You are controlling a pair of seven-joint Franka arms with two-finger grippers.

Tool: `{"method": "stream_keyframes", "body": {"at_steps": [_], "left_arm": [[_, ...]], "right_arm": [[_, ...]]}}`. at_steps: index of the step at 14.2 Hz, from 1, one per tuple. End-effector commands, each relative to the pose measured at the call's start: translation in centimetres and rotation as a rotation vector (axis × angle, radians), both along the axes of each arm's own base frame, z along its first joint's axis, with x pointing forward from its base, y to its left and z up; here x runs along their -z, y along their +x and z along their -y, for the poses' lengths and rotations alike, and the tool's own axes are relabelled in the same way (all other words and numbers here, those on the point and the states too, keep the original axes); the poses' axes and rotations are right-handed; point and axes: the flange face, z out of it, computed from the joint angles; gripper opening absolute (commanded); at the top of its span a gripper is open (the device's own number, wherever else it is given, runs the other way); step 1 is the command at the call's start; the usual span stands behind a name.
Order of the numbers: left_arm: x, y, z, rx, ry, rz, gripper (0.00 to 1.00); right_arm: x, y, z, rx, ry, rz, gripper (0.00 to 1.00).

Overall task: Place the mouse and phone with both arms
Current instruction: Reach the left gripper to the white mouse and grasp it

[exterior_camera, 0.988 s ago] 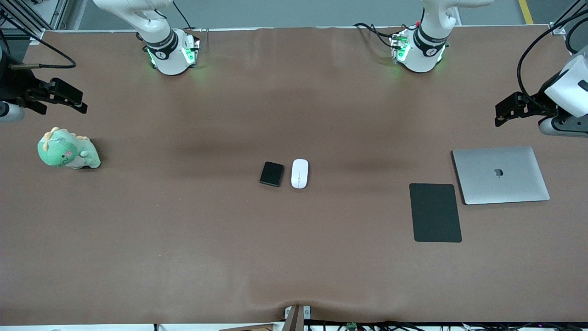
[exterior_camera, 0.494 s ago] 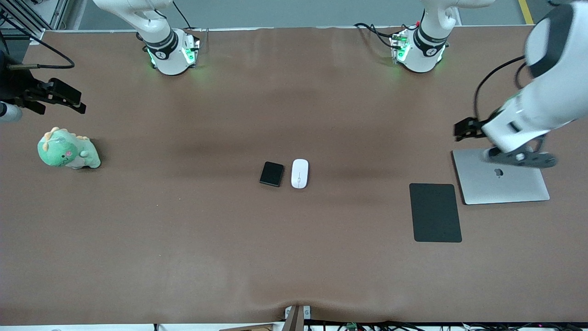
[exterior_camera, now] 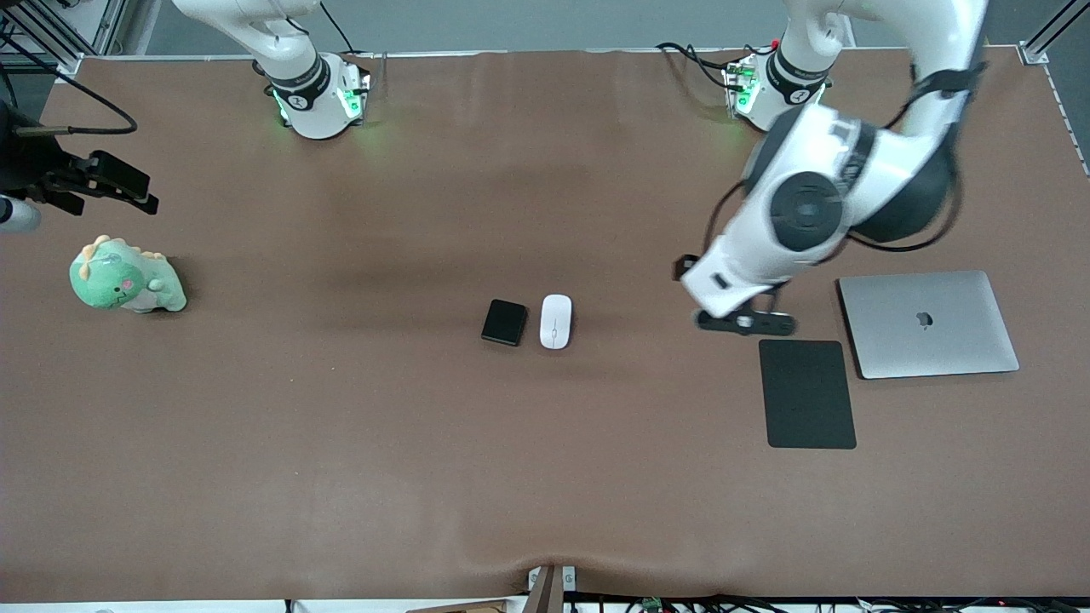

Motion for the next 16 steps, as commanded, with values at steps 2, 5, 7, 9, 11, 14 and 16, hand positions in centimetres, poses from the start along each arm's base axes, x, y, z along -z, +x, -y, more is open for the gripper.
{"method": "stream_keyframes", "body": {"at_steps": [2,5,7,9,11,14,16], "left_arm": [[6.2,-2.4,8.9,-0.096,-0.012,0.063,1.0],[11.6,-2.2,12.7,-0.164,-0.072,0.127,1.0],[15.2,-3.2,15.7,-0.202,-0.072,0.172,1.0],[17.2,-3.2,16.3,-0.199,-0.052,0.239,1.0],[19.3,-3.2,16.9,-0.206,-0.08,0.261,1.0],[21.8,-4.5,18.2,-0.198,-0.089,0.271,1.0],[22.4,-5.3,18.9,-0.187,-0.088,0.28,1.0]], "right_arm": [[-0.1,1.3,0.5,-0.001,0.015,-0.001,1.0],[1.2,1.9,1.6,0.018,0.007,-0.028,1.0],[1.4,1.9,2.6,0.044,0.0,-0.033,1.0],[2.3,2.0,4.5,0.075,-0.002,-0.053,1.0],[4.0,2.7,4.9,0.079,0.001,-0.092,1.0],[4.8,2.9,4.7,0.08,0.002,-0.112,1.0],[6.2,2.5,4.3,0.073,0.003,-0.167,1.0]]}}
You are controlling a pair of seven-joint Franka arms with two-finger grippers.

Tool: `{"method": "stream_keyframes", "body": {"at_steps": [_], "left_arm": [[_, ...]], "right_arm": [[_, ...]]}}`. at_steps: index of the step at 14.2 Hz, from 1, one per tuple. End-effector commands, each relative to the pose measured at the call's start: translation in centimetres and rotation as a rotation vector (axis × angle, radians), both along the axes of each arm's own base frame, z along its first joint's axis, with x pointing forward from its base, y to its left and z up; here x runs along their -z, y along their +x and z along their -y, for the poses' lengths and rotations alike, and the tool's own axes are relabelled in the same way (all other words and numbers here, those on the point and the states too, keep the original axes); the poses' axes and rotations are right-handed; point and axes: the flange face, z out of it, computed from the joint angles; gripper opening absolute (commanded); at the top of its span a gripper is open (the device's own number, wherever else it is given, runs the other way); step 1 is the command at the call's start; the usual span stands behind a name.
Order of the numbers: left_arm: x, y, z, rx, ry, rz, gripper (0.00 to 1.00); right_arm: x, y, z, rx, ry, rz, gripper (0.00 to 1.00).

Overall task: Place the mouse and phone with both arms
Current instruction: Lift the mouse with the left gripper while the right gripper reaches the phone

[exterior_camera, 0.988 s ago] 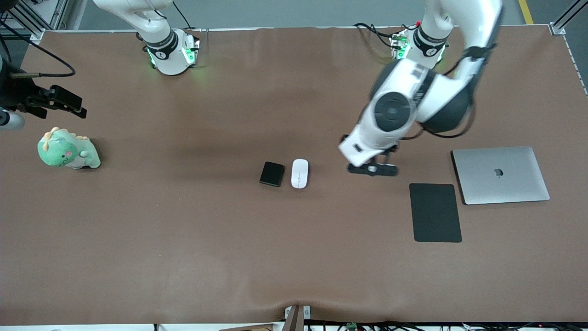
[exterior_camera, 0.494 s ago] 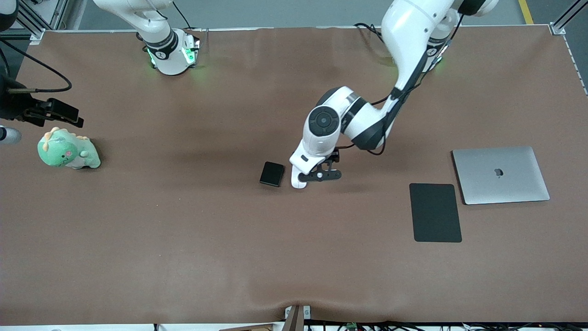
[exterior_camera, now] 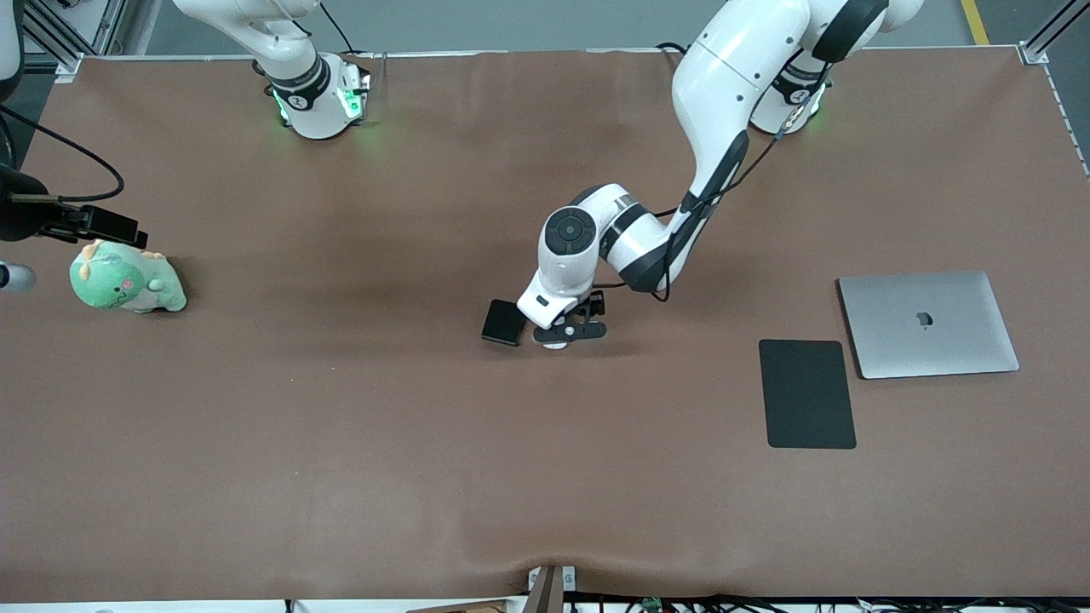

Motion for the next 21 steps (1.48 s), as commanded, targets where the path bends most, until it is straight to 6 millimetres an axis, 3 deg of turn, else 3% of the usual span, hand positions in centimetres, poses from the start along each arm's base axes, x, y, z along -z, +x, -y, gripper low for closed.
{"method": "stream_keyframes", "body": {"at_steps": [1,5,7,8,10,11,12,14,17,19,21], "left_arm": [[0.4,-0.3,1.0,0.002,0.014,0.043,1.0],[1.7,-0.7,0.8,0.014,0.033,0.033,0.98],[1.8,-0.8,0.7,0.014,0.036,0.031,0.53],[1.5,-0.5,0.5,0.015,0.034,0.034,0.4],[0.2,0.3,0.0,0.007,0.037,0.038,0.37],[-0.6,1.0,-0.8,-0.006,0.047,0.035,0.32],[-2.3,2.2,-1.9,-0.025,0.057,0.036,0.19],[-5.5,5.3,-5.9,-0.03,0.084,0.029,0.14],[-9.3,11.0,-15.0,-0.007,0.1,0.006,0.14],[-10.0,14.8,-22.6,0.022,0.105,-0.006,0.14],[-9.5,17.6,-30.2,0.076,0.111,-0.021,0.15]], "right_arm": [[1.4,0.3,-0.4,-0.004,0.011,-0.044,1.0],[5.7,2.5,-1.7,-0.028,0.048,-0.079,1.0],[6.2,2.7,-2.2,-0.031,0.069,-0.082,1.0],[6.5,2.6,-2.7,-0.04,0.07,-0.09,1.0],[8.1,2.4,-5.1,-0.076,0.083,-0.116,1.0],[9.4,2.0,-6.0,-0.086,0.085,-0.145,1.0],[10.6,1.8,-7.3,-0.102,0.091,-0.151,1.0],[12.4,1.4,-9.5,-0.121,0.114,-0.128,1.0],[13.7,0.9,-13.6,-0.16,0.118,-0.126,1.0],[15.4,-0.1,-18.3,-0.134,0.101,-0.109,1.0],[16.9,-1.2,-22.9,-0.103,0.094,-0.08,1.0]]}}
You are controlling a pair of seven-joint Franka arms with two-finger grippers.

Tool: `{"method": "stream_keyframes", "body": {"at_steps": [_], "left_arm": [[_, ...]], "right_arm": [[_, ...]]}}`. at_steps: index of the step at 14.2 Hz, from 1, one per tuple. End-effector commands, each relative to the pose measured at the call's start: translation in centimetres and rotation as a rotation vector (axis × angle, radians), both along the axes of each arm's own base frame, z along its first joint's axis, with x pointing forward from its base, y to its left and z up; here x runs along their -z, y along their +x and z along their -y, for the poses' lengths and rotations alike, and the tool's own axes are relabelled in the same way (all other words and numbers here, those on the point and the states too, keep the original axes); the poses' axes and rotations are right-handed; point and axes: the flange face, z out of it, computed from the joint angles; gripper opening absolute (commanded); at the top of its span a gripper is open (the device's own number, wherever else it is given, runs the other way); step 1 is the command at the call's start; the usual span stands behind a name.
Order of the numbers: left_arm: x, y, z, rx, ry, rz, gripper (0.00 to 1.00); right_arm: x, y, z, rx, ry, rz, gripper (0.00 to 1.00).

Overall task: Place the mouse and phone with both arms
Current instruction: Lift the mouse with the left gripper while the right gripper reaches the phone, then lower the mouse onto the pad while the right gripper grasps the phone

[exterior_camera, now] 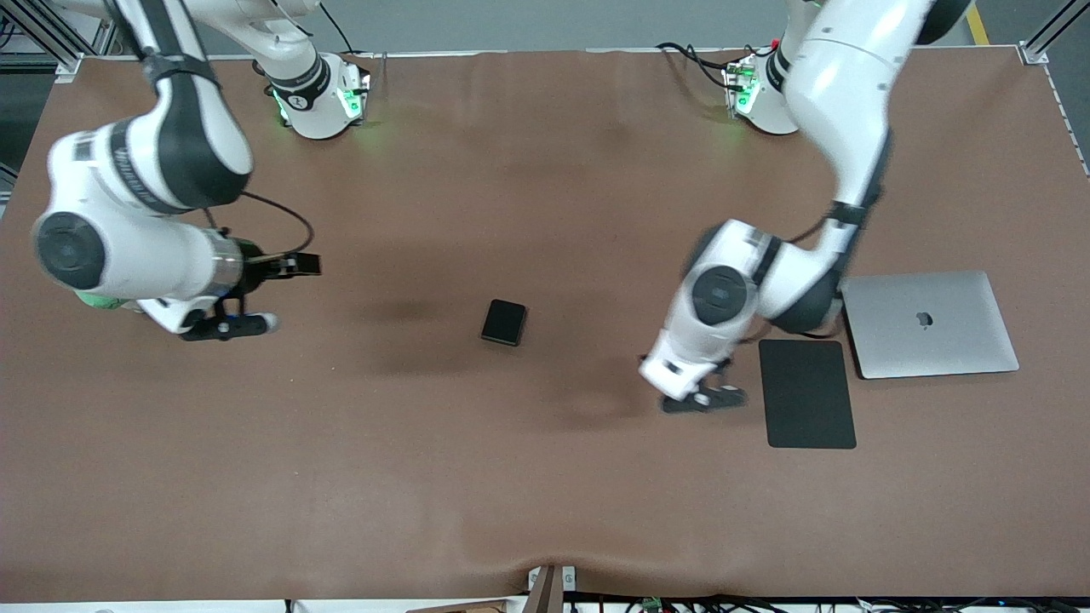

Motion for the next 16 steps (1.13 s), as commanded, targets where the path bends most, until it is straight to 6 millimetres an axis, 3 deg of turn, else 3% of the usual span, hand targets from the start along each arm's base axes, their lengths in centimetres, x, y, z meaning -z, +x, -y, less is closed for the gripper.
{"method": "stream_keyframes", "body": {"at_steps": [1,4,7,9,11,12,14,15,16], "left_arm": [[0.9,2.1,-8.6,0.082,0.011,-0.036,0.15],[2.6,3.6,-17.2,0.162,0.01,-0.07,0.15],[4.7,3.9,-21.2,0.188,0.005,-0.095,0.16],[6.5,3.8,-22.0,0.218,-0.002,-0.11,0.18],[8.1,4.2,-21.6,0.22,-0.02,-0.081,0.19],[8.8,4.4,-20.9,0.213,-0.045,-0.049,0.27],[9.5,4.4,-20.6,0.212,-0.054,-0.04,0.31],[9.8,4.2,-20.4,0.213,-0.055,-0.046,0.38],[10.1,4.0,-20.5,0.212,-0.056,-0.054,0.63]], "right_arm": [[2.0,-2.2,-5.5,0.044,0.005,0.035,1.0],[5.2,-3.6,-10.9,0.101,0.025,0.084,1.0],[7.8,-3.5,-13.9,0.143,0.059,0.11,1.0],[10.8,-3.2,-15.8,0.177,0.074,0.137,1.0],[15.3,-2.4,-17.4,0.22,0.071,0.198,1.0],[16.6,-2.4,-18.9,0.231,0.086,0.211,1.0],[18.6,-2.1,-19.8,0.271,0.048,0.218,1.0],[19.7,-2.5,-20.3,0.27,0.029,0.221,1.0],[20.9,-2.6,-20.6,0.267,0.018,0.219,1.0]]}}
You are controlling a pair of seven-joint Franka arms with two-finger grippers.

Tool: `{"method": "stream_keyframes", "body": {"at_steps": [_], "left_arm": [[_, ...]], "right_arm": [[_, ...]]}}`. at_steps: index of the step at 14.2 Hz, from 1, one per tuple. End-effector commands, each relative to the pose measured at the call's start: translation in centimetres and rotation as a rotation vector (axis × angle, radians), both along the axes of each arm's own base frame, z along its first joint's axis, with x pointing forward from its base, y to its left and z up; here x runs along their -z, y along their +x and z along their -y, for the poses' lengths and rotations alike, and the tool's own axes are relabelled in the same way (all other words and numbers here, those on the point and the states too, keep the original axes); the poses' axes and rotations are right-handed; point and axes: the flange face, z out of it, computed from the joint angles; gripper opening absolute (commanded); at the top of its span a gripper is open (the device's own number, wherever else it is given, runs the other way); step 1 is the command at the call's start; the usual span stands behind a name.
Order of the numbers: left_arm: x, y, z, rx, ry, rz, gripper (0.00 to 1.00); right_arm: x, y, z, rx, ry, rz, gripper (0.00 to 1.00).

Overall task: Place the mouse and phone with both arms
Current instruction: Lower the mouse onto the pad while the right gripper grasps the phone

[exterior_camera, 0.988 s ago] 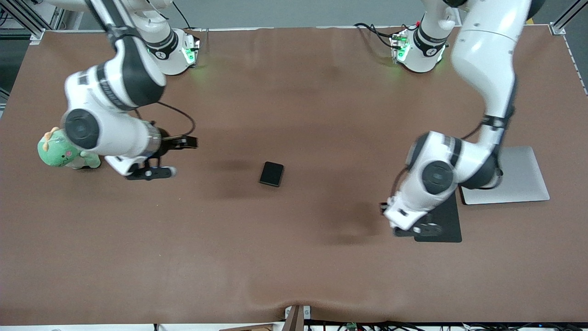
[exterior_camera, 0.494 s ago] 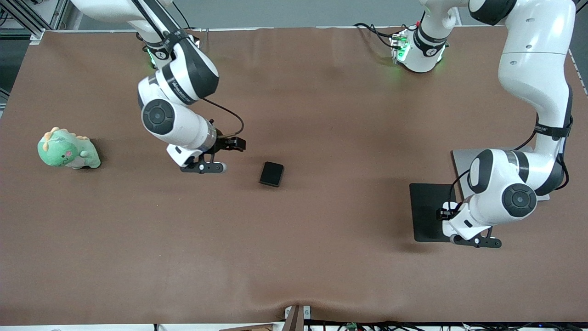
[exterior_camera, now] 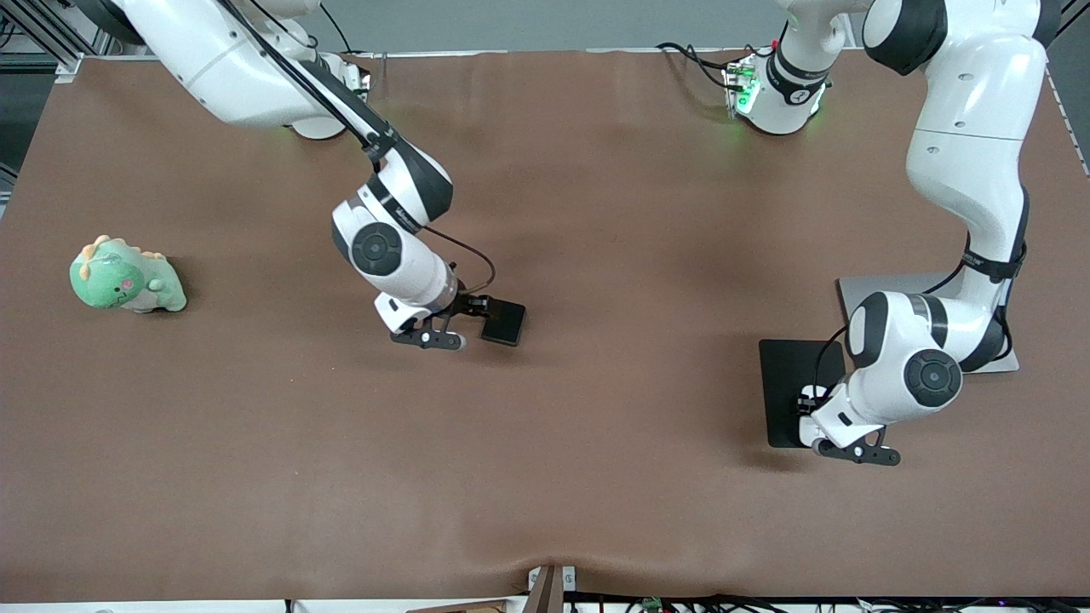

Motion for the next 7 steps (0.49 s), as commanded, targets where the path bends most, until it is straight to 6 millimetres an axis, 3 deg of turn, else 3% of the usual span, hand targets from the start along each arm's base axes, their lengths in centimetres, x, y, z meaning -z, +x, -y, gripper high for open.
{"method": "stream_keyframes", "body": {"at_steps": [1,3,7], "left_arm": [[-0.2,-0.2,0.0,0.003,-0.015,0.004,0.99],[-1.4,-0.1,0.1,0.005,-0.014,0.015,1.0],[-10.3,-0.2,1.3,-0.001,-0.013,0.047,1.0]], "right_arm": [[1.3,0.6,-1.4,0.037,0.002,0.0,1.0],[1.5,0.8,-2.9,0.057,0.037,0.002,1.0],[3.2,0.7,-4.5,0.06,0.032,0.004,1.0]]}}
